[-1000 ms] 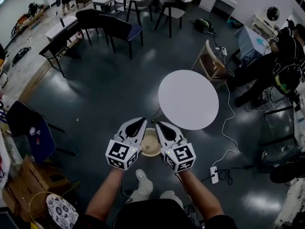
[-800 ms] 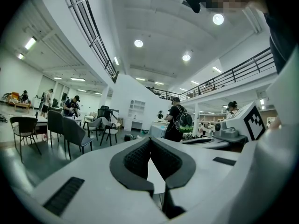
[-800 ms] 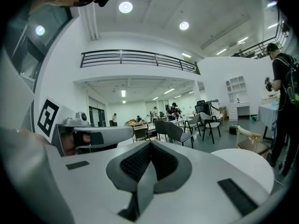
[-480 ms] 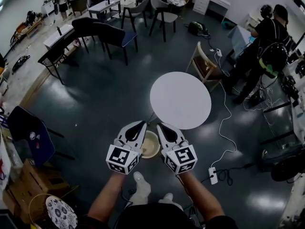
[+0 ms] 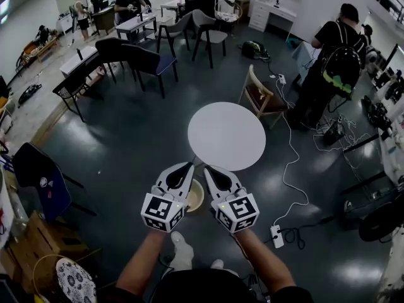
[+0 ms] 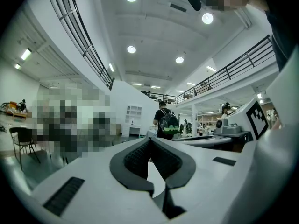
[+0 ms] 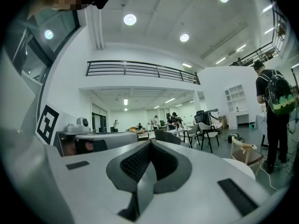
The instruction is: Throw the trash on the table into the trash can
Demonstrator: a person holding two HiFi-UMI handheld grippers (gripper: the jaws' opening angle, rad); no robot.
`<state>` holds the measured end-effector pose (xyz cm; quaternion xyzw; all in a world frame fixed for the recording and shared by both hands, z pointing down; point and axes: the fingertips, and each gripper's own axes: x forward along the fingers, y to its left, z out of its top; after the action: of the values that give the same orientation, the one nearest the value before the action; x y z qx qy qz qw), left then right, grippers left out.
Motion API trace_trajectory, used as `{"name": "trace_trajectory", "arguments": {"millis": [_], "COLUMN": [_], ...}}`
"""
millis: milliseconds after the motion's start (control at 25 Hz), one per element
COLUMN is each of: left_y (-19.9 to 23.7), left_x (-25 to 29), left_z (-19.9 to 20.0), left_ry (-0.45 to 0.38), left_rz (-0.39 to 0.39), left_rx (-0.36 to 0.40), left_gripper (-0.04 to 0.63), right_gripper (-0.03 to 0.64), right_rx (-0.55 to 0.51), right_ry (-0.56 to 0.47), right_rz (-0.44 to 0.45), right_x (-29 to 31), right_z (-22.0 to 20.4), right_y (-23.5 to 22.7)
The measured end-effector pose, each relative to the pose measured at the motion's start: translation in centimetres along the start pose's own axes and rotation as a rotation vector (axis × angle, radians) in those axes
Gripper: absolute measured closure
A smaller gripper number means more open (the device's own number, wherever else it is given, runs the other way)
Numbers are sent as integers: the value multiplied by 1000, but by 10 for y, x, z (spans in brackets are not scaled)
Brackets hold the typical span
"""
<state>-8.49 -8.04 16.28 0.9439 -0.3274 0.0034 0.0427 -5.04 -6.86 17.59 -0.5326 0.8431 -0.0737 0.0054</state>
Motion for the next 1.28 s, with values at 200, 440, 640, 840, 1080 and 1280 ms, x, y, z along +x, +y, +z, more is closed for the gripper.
{"name": "trace_trajectory", "arguments": {"millis": [200, 440, 640, 840, 1080, 1280], "left_y": [-49, -108, -143, -177, -212, -226], "left_x": [-9, -26, -47, -64, -80, -93], "left_z": [13, 20, 24, 23, 24, 28], "left_ry": [-8, -17, -25, -38, -48, -40], "left_rz": [-25, -28, -19, -4, 23, 45], "left_rx": [23, 52, 67, 71, 66, 68], "left_gripper": [580, 580, 580, 580, 580, 580], "right_gripper": [600, 600, 600, 600, 600, 600], "right_rx": [-20, -33, -46, -57, -68, -69], "right_ry": [-3, -20, -45, -65, -78, -88], "right_rz": [5, 19, 35, 42, 53, 70], "right_x": [-47, -104, -142, -181, -220, -235], "right_z": [11, 16, 24, 26, 30, 38], "right_y": [7, 14, 24, 30, 32, 38]}}
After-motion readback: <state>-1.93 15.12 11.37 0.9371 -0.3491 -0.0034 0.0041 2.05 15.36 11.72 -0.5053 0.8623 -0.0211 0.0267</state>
